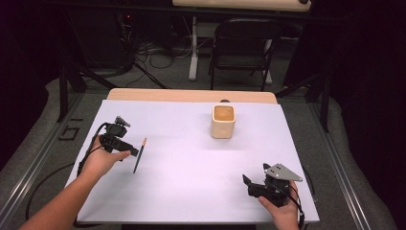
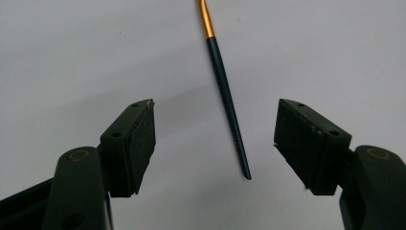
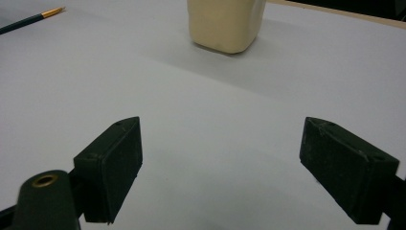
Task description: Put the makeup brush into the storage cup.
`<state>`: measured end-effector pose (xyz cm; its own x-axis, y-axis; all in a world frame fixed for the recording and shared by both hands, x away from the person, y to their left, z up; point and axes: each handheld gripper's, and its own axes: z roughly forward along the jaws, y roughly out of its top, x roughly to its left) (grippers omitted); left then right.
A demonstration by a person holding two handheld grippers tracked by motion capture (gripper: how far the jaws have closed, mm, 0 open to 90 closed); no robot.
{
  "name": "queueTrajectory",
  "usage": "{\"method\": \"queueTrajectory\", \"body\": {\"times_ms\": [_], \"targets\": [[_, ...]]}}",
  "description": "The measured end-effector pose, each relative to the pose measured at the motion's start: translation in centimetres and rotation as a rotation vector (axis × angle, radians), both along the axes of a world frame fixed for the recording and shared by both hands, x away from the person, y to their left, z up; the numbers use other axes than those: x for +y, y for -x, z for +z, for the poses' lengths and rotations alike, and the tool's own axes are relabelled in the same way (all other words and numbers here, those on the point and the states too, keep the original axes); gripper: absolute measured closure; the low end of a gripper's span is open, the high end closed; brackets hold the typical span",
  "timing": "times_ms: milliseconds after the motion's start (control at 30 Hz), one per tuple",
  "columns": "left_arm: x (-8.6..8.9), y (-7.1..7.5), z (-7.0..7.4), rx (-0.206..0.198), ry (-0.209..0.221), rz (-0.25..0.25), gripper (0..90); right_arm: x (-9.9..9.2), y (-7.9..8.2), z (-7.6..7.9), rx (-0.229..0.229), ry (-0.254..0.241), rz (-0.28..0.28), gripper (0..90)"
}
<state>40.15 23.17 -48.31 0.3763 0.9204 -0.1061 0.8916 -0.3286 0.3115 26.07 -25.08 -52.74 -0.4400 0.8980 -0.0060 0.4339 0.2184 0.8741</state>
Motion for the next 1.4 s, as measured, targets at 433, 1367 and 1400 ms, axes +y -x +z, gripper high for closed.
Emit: {"method": "queueTrajectory", "body": {"times_ms": [433, 1367, 1400], "targets": [[-0.5, -0.2, -0.3, 0.027, 0.012, 0.030, 33.7, 0.0, 0.0, 0.0, 0.002, 0.004, 0.005, 14.5], [-1.8, -0.8, -1.5, 0.061, -0.014, 0.010, 49.4, 0.1, 0.0, -0.1, 0.005, 0.003, 0.008, 14.5], [-1.8, -0.9, -1.6, 0.064, -0.018, 0.005, 50.9, 0.1, 0.0, -0.1, 0.003, 0.004, 0.010, 14.5]]}}
